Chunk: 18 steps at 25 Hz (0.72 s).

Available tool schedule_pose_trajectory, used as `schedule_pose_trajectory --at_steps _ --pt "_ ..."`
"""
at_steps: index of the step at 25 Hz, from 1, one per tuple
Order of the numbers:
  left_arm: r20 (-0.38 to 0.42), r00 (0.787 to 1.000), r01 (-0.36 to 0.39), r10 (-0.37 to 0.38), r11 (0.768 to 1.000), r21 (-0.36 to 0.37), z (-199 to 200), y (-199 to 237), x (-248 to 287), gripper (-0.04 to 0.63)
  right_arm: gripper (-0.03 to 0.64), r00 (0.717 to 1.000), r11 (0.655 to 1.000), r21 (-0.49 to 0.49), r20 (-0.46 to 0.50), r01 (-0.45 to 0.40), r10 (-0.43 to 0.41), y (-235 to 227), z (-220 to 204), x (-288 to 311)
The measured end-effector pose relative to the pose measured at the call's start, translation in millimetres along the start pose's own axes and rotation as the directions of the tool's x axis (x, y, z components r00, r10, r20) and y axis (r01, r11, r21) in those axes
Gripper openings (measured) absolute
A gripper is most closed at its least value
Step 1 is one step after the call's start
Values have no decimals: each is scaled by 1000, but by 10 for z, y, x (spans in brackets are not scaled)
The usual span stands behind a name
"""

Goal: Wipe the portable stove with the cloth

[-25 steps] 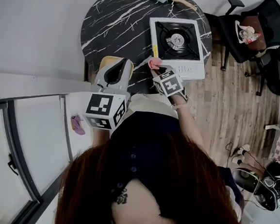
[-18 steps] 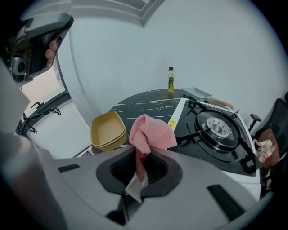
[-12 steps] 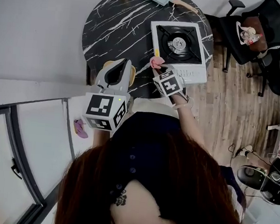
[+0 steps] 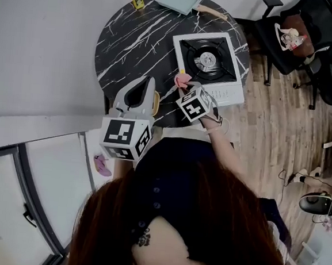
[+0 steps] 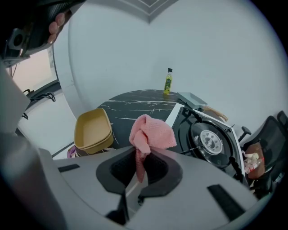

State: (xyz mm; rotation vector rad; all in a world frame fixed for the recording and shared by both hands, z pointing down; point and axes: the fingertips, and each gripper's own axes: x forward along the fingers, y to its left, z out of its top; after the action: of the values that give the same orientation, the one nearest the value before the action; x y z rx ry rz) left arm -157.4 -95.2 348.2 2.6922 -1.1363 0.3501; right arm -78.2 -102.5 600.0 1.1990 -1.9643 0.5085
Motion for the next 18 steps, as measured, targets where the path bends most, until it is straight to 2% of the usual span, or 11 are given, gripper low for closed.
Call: schedule_pose_trajectory --at_steps 4,9,18 --pt "-9 1000 13 -13 1000 13 4 -43 67 12 35 1000 1000 -20 -8 11 -11 -18 8 24" --pt "-10 1000 18 -17 1000 22 36 -29 129 11 35 998 992 -121 -34 39 -43 30 37 84" --pt "-24 999 35 -34 999 20 20 -38 235 11 35 996 975 -218 -60 54 -68 63 55 121"
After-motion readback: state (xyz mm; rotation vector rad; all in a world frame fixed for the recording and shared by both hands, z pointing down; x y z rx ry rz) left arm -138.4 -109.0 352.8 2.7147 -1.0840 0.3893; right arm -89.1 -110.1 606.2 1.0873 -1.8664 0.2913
